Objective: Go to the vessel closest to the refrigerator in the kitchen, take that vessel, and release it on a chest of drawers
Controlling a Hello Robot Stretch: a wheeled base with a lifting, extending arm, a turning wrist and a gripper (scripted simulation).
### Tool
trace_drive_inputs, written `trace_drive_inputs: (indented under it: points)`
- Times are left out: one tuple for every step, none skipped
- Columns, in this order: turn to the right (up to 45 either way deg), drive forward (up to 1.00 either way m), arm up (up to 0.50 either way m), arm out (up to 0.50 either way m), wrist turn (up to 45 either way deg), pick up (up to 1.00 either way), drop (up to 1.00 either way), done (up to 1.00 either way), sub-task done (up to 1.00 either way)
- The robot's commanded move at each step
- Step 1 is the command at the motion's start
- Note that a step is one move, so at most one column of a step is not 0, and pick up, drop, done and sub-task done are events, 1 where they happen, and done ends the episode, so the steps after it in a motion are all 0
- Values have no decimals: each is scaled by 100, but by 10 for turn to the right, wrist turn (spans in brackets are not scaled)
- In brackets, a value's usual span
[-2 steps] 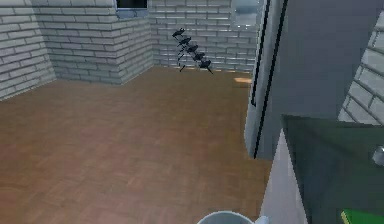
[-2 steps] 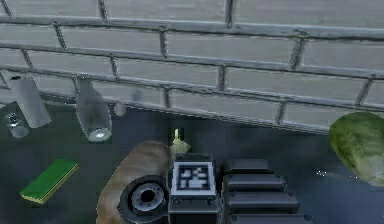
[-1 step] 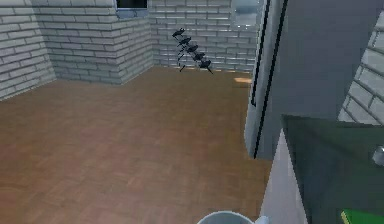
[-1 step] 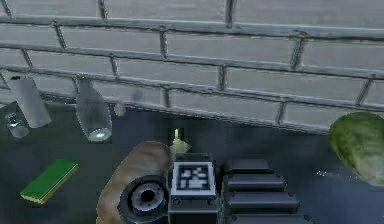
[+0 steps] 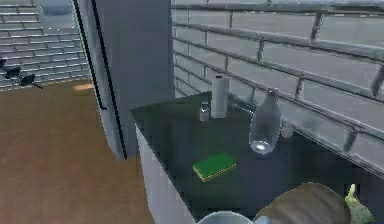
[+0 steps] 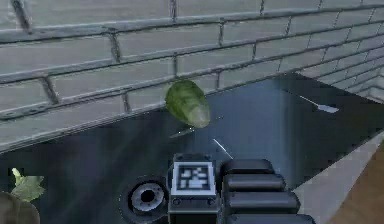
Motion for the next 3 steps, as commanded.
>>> trace_drive_inputs:
  points:
    - [-450,0,0,0,0,0,0,0,0]
    - [450,0,0,0,0,0,0,0,0]
    - [450,0,0,0,0,0,0,0,0]
